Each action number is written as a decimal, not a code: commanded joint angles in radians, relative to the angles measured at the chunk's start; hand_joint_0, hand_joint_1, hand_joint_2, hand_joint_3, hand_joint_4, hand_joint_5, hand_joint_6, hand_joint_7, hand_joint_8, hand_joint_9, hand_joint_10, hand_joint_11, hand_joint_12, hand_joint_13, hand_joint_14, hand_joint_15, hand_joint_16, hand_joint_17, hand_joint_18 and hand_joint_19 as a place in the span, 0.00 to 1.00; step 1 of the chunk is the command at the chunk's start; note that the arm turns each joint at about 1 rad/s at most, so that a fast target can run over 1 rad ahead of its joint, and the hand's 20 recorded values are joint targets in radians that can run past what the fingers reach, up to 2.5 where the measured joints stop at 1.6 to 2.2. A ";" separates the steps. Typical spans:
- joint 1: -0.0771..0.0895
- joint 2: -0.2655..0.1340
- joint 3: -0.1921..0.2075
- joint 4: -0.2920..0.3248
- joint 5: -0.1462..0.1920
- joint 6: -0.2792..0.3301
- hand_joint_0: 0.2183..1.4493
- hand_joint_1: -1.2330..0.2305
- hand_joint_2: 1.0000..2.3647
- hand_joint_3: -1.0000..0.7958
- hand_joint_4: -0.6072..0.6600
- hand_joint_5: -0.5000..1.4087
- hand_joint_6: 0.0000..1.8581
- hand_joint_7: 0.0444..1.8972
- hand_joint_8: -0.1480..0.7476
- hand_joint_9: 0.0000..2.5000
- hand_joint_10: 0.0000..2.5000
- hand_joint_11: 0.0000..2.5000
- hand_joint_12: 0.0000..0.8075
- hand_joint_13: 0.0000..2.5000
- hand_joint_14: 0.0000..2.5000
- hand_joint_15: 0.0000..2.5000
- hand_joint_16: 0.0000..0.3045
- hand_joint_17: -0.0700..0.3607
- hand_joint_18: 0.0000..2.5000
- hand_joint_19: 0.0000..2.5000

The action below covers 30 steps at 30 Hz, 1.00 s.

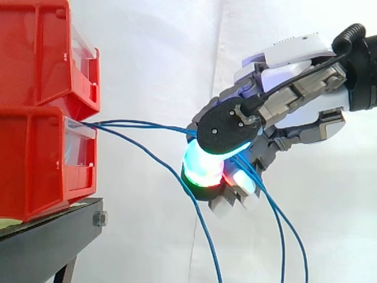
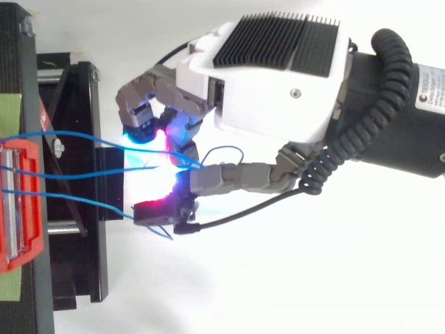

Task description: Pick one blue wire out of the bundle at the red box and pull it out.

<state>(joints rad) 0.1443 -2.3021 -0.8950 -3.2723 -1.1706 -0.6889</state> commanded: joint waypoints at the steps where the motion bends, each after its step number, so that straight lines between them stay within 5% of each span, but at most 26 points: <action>1: 0.000 0.000 0.004 0.000 0.019 -0.032 0.33 0.28 0.01 0.43 0.63 0.17 0.46 0.52 0.59 0.37 0.01 0.34 0.57 0.34 0.01 0.16 0.18 0.46 0.33 0.21; 9: 0.001 0.000 0.013 -0.001 0.068 -0.086 0.33 0.28 0.01 0.43 0.63 0.17 0.46 0.51 0.59 0.37 0.01 0.33 0.57 0.34 0.01 0.15 0.18 0.46 0.33 0.21; 22: 0.001 0.000 0.048 -0.030 0.261 -0.179 0.33 0.28 0.01 0.43 0.63 0.17 0.46 0.52 0.59 0.37 0.01 0.34 0.57 0.34 0.01 0.16 0.18 0.46 0.33 0.21; 30: 0.001 0.001 0.047 -0.032 0.278 -0.173 0.33 0.28 0.01 0.42 0.63 0.17 0.46 0.51 0.59 0.37 0.01 0.33 0.57 0.34 0.01 0.16 0.18 0.46 0.33 0.21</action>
<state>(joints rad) 0.1466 -2.3017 -0.8487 -3.3014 -0.8967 -0.8646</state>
